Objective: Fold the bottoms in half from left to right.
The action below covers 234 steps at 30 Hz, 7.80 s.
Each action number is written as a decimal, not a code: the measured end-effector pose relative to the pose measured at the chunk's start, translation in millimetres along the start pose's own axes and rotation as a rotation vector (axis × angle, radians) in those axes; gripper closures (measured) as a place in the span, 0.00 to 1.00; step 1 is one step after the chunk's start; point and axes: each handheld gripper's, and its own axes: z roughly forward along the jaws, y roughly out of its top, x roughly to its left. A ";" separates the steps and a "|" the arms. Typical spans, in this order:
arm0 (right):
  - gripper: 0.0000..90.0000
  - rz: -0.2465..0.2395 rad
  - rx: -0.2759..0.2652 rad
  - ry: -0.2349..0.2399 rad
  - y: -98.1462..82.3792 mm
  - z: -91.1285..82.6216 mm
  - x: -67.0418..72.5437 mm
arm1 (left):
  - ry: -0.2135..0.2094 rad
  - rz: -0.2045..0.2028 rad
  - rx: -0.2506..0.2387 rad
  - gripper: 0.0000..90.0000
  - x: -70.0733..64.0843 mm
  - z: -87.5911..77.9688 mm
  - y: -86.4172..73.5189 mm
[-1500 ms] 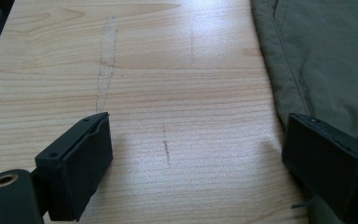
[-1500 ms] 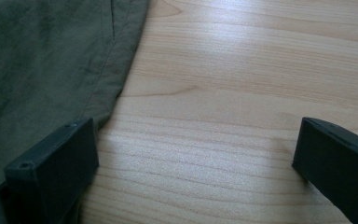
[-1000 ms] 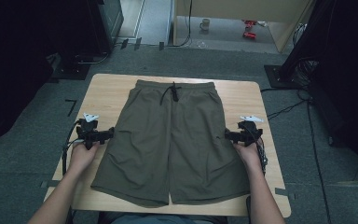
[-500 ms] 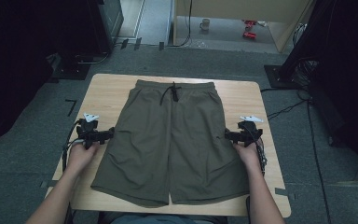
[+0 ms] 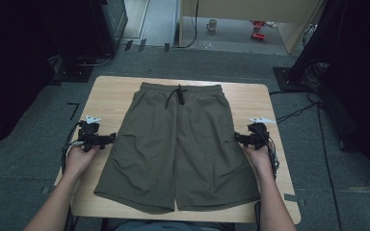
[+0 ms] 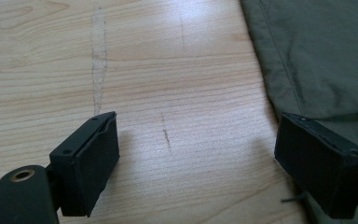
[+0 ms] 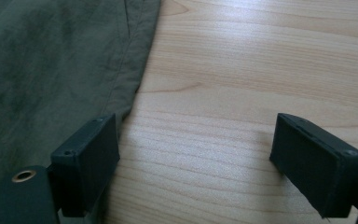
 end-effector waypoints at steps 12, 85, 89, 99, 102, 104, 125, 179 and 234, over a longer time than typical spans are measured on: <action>0.20 -0.007 -0.022 0.024 9.1 -9.2 4.6 | -0.136 0.076 -0.004 0.16 1.5 -18.4 -2.4; 0.29 -0.164 -0.059 0.255 48.4 -14.6 99.7 | -0.305 0.333 -0.016 0.24 -40.4 -61.4 -72.2; 0.30 -0.188 -0.062 0.278 57.7 -11.3 114.3 | -0.304 0.329 -0.025 0.26 -40.3 -62.0 -73.6; 0.33 -0.207 -0.103 0.284 71.9 -2.5 132.4 | -0.294 0.313 -0.042 0.44 -46.2 -67.3 -77.7; 0.34 -0.188 -0.106 0.291 72.9 3.6 133.6 | -0.294 0.313 -0.040 0.45 -46.7 -67.7 -77.8; 0.32 -0.186 -0.078 0.296 75.1 8.4 135.1 | -0.295 0.313 -0.040 0.46 -46.9 -67.9 -77.9; 0.38 -0.196 -0.045 0.352 94.4 29.5 175.9 | -0.300 0.315 -0.040 0.46 -46.6 -67.9 -77.9; 0.37 -0.274 -0.004 0.428 127.4 109.1 287.6 | -0.331 0.290 0.005 0.58 -50.4 -73.7 -76.9; 0.98 -0.353 -0.093 0.340 115.3 146.9 352.9 | -0.392 0.268 0.071 0.96 -57.9 -78.1 -76.4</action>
